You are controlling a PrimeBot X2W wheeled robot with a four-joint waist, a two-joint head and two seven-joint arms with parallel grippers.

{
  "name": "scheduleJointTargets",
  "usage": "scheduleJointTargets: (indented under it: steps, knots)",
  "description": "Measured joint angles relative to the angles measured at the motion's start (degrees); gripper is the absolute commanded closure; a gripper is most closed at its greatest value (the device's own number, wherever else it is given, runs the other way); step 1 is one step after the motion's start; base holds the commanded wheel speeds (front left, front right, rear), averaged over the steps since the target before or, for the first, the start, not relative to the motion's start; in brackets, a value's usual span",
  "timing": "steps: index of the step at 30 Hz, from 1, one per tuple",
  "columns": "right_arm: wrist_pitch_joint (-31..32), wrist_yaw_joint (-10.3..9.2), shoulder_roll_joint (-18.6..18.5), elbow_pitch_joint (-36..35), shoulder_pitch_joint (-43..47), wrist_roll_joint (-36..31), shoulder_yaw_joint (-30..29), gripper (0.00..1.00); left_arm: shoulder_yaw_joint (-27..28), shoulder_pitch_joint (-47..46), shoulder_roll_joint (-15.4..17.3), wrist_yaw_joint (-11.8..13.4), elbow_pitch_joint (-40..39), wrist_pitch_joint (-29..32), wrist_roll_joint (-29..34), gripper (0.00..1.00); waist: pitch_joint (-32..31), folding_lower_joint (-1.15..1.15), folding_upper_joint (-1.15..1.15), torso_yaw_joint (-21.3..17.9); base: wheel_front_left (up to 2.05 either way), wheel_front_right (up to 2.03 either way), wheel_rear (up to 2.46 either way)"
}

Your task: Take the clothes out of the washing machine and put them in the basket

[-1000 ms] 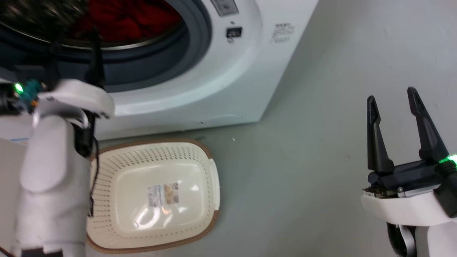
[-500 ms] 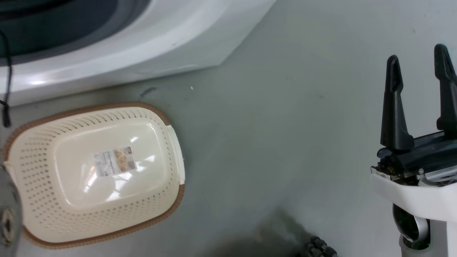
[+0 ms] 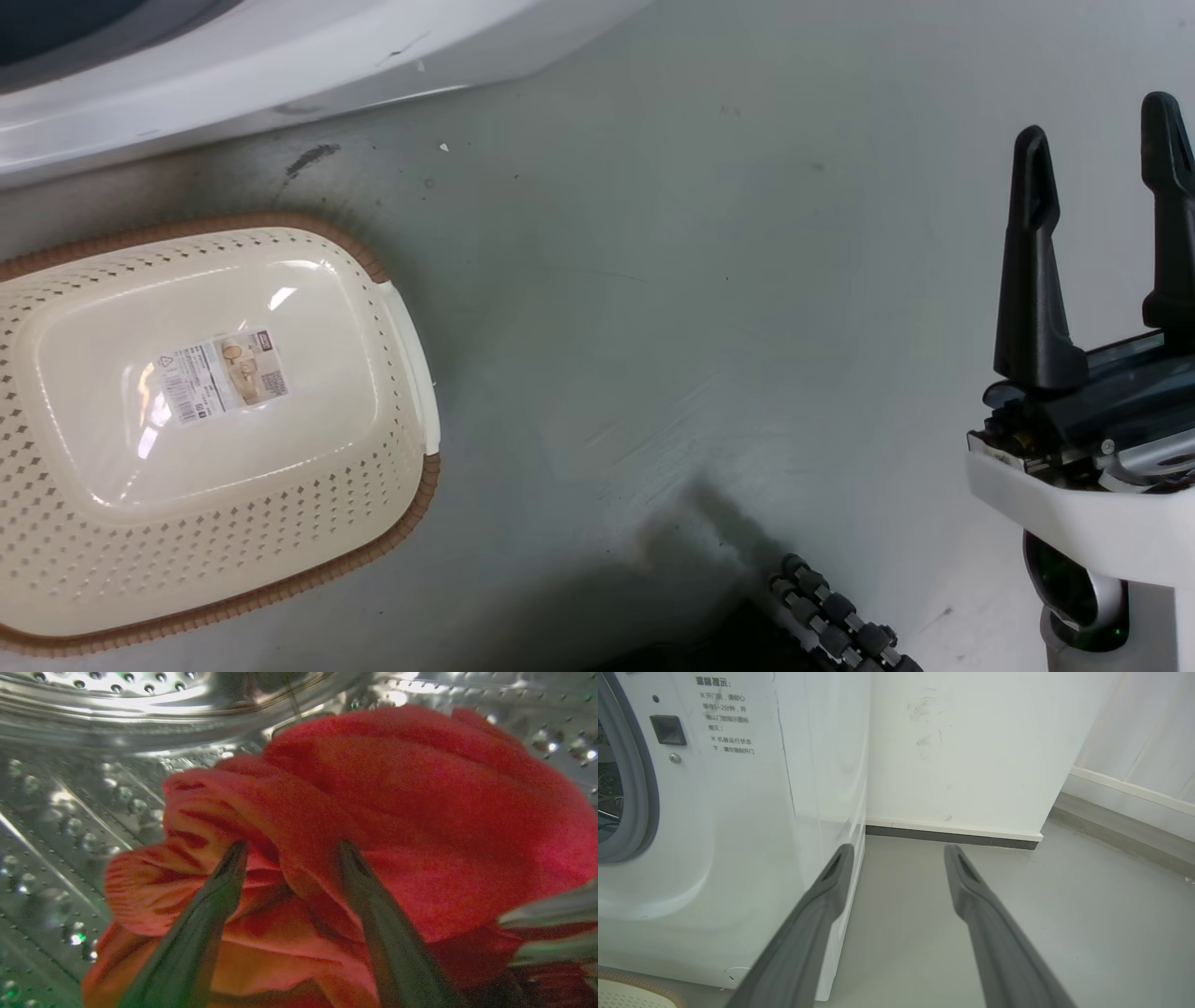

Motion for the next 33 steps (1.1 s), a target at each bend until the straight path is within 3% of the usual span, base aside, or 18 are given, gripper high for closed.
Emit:
scheduleJointTargets:
  steps: [10,15,21,22,23,33]
  knots:
    - [0.00,0.00,0.00,-0.68,0.10,0.02,1.49,0.00,-4.66,-8.35,1.88,0.00,4.89,18.50,-7.53,0.00,2.00,0.00,0.00,-1.44,0.00,0.00,0.00]
    - [0.00,0.00,0.00,-0.67,0.14,0.02,2.02,0.00,-6.23,-9.96,1.38,0.00,7.27,22.17,-7.24,0.00,2.47,0.00,0.00,-1.44,0.00,0.00,0.00]
    - [0.00,0.00,0.00,-0.80,0.07,0.10,2.15,0.00,-7.68,-10.65,1.11,0.09,8.32,21.83,-6.44,0.00,2.77,-0.01,0.00,-1.40,0.00,0.00,0.00]
    - [0.00,0.00,0.00,-0.79,0.06,0.15,2.20,0.00,-7.69,-10.65,0.88,0.15,8.61,22.01,-6.54,0.87,2.78,-0.01,0.00,-1.40,0.00,0.00,0.00]
    - [0.00,0.00,0.00,-0.79,0.05,0.15,2.15,0.00,-7.71,-10.65,0.73,0.25,8.94,22.13,-6.62,1.00,2.80,-0.01,0.00,-1.38,0.00,0.00,0.00]
    - [0.00,0.00,0.00,-0.46,-0.16,0.14,1.81,0.00,-8.69,-10.23,1.78,0.35,8.98,15.43,-6.95,1.00,1.66,-0.01,0.00,-0.97,0.00,0.00,0.00]
